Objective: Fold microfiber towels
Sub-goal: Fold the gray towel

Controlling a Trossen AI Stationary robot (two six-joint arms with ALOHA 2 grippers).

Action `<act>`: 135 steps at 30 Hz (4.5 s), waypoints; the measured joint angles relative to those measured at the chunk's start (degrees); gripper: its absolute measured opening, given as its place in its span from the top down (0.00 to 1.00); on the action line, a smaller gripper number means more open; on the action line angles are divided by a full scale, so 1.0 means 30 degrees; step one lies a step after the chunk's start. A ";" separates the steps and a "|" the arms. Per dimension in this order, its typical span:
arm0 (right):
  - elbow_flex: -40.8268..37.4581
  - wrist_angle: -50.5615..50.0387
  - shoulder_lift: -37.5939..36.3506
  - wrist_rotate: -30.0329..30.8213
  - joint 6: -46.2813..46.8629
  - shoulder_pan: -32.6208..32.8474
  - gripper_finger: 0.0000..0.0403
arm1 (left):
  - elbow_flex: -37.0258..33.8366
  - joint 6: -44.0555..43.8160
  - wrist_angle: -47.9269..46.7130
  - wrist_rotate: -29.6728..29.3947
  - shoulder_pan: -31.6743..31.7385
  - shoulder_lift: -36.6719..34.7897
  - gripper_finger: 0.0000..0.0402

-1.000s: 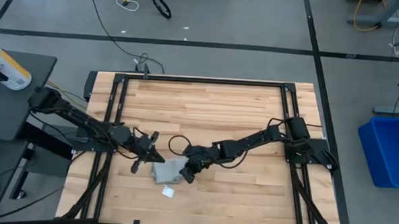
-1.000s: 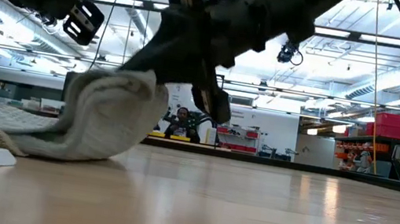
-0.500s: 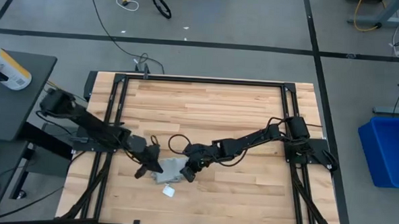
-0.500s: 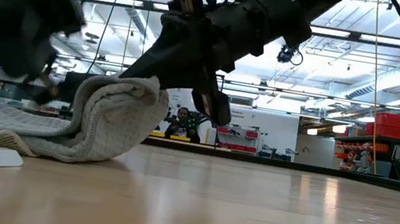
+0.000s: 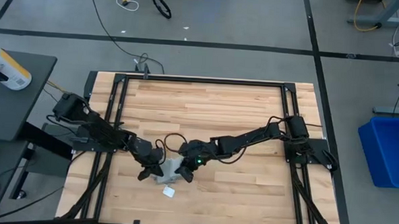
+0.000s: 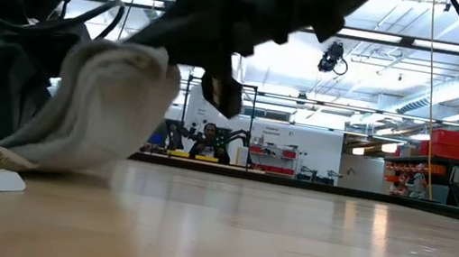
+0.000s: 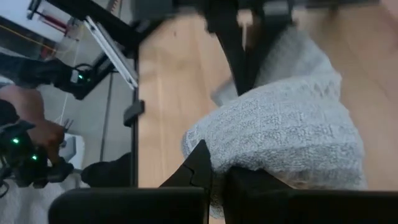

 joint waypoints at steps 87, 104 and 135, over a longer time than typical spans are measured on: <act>1.1280 -0.4028 0.7910 -0.1501 -0.4744 -0.0001 0.97 | -0.3198 0.1431 -0.8635 -0.8641 -0.4386 -1.5719 0.78; 1.1317 -0.6208 0.7008 -0.0603 -0.5312 -0.0730 0.97 | -0.3177 0.3406 -0.7994 -0.9564 -0.2382 -1.2603 0.89; 0.8514 -1.0176 0.5105 0.1509 -0.7729 -0.1419 0.97 | -0.4044 0.3131 -0.8004 -0.8809 -0.5617 -1.7335 0.93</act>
